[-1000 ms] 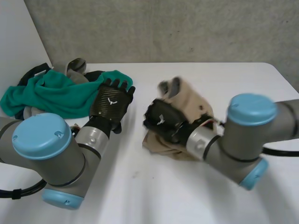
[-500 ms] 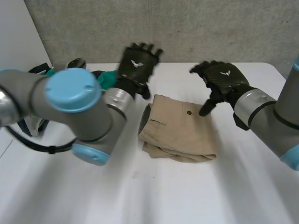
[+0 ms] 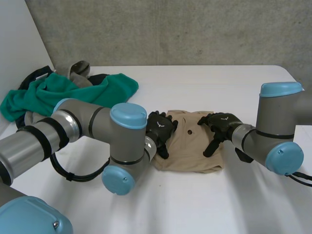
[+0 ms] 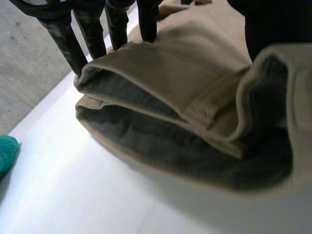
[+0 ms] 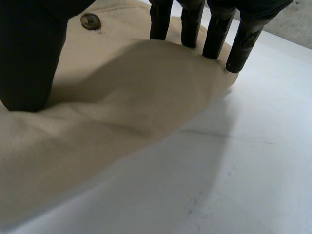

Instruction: Fold the laundry.

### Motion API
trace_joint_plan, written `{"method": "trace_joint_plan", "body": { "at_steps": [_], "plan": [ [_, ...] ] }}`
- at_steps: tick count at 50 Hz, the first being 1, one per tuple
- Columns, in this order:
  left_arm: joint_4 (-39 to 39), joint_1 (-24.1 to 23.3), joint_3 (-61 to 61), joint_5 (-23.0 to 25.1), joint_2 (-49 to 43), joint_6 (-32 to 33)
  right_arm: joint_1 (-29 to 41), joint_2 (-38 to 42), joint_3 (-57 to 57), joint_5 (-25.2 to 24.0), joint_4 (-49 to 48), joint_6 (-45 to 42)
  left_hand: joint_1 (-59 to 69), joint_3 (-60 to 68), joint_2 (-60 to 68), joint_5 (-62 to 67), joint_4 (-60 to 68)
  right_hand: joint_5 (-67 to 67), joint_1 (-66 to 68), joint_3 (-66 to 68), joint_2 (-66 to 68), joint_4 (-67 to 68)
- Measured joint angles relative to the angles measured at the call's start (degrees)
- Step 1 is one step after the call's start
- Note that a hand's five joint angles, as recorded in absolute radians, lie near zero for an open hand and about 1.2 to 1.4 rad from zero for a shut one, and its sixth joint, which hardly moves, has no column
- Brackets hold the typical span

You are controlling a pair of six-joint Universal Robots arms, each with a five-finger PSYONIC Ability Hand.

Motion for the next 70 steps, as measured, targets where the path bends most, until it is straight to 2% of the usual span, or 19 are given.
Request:
{"method": "trace_joint_plan", "body": {
  "at_steps": [5,8,18,22,28,33,38,54,58,61,62,63,64,66,70],
  "plan": [
    [-0.5,-0.1,-0.9,0.0,1.3,0.8,0.1,-1.6,0.7,1.4,-0.1,-3.8,-0.1,0.0,-0.1,0.0,0.0,0.0,-0.5,0.0,-0.2,0.0],
    [-0.3,-0.1,-1.1,0.1,4.6,-0.1,0.1,-5.1,2.4,2.5,-0.8,-4.5,-0.8,-0.1,-0.2,-0.2,-0.2,-0.2,-0.5,0.0,-0.2,0.0],
    [0.3,1.4,-4.7,2.7,19.8,-8.0,-1.7,-19.3,15.2,3.9,-10.1,5.6,-0.8,-0.1,-0.4,-0.4,-0.4,-0.2,-0.5,0.0,-0.2,0.0],
    [0.2,2.8,-8.3,7.3,26.6,-9.8,-4.9,-25.1,23.3,3.6,-12.7,10.8,-0.8,-0.1,-0.4,-0.4,-0.4,-0.2,-0.5,0.0,-0.2,0.0],
    [-0.7,4.7,-14.9,16.6,34.2,-10.9,-8.4,-27.9,33.5,1.6,-14.1,14.9,-0.8,-0.1,-0.4,-0.4,-0.4,-0.2,-0.5,0.0,-0.2,0.0],
    [-1.6,5.7,-18.9,20.4,36.4,-11.5,-8.6,-27.6,38.7,-0.4,-17.0,15.9,-0.8,-0.1,-0.4,-0.4,-0.4,-0.2,-0.5,0.0,-0.2,0.0],
    [-2.0,5.9,-20.9,21.2,36.6,-11.9,-7.3,-25.5,39.9,-1.7,-19.9,16.8,-0.8,-0.1,-0.4,-0.4,-0.4,-0.2,-0.5,0.0,-0.2,0.0],
    [-1.7,5.4,-22.0,20.9,36.1,-12.1,-0.6,-12.4,29.2,-1.7,-24.4,20.4,-0.8,-0.1,-0.4,-0.4,-0.4,-0.2,-0.2,0.3,-0.1,0.1],
    [-1.7,5.3,-22.0,20.9,36.1,-12.1,-0.1,-10.0,26.6,-1.4,-25.1,20.3,-0.8,-0.1,-0.4,-0.4,-0.4,3.0,1.7,4.1,3.8,2.7],
    [-1.7,5.2,-22.0,21.0,36.1,-12.1,0.2,-7.9,24.0,-0.9,-25.4,20.2,-0.8,-0.1,-0.4,-0.4,-0.4,21.7,23.1,25.6,26.5,24.2],
    [-1.7,5.2,-22.0,21.0,36.1,-12.1,0.2,-7.5,23.5,-0.8,-25.5,20.2,-0.8,-0.1,-0.4,-0.4,-0.4,26.4,27.6,30.9,31.1,30.0],
    [-1.7,5.2,-22.0,21.0,36.1,-12.1,0.2,-7.5,23.5,-0.8,-25.5,20.2,-0.8,-0.1,-0.4,-0.4,-0.4,26.4,27.6,30.9,31.1,30.0],
    [-1.6,5.2,-22.0,21.0,36.1,-12.1,0.2,-6.4,21.6,-0.5,-25.5,20.1,-0.8,-0.1,-0.4,-0.4,-0.4,40.9,37.2,44.2,46.4,46.0],
    [-1.6,5.2,-22.0,21.0,36.1,-12.1,0.1,-5.5,19.8,-0.2,-25.5,20.1,-0.8,-0.1,-0.4,-0.4,-0.4,45.3,40.3,48.5,51.4,51.2],
    [-1.6,5.2,-22.0,21.0,36.1,-12.1,-0.2,-4.0,15.8,0.2,-25.5,19.9,-0.8,-0.1,-0.4,-0.4,-0.4,45.4,42.4,51.3,54.4,53.5]
  ]
}}
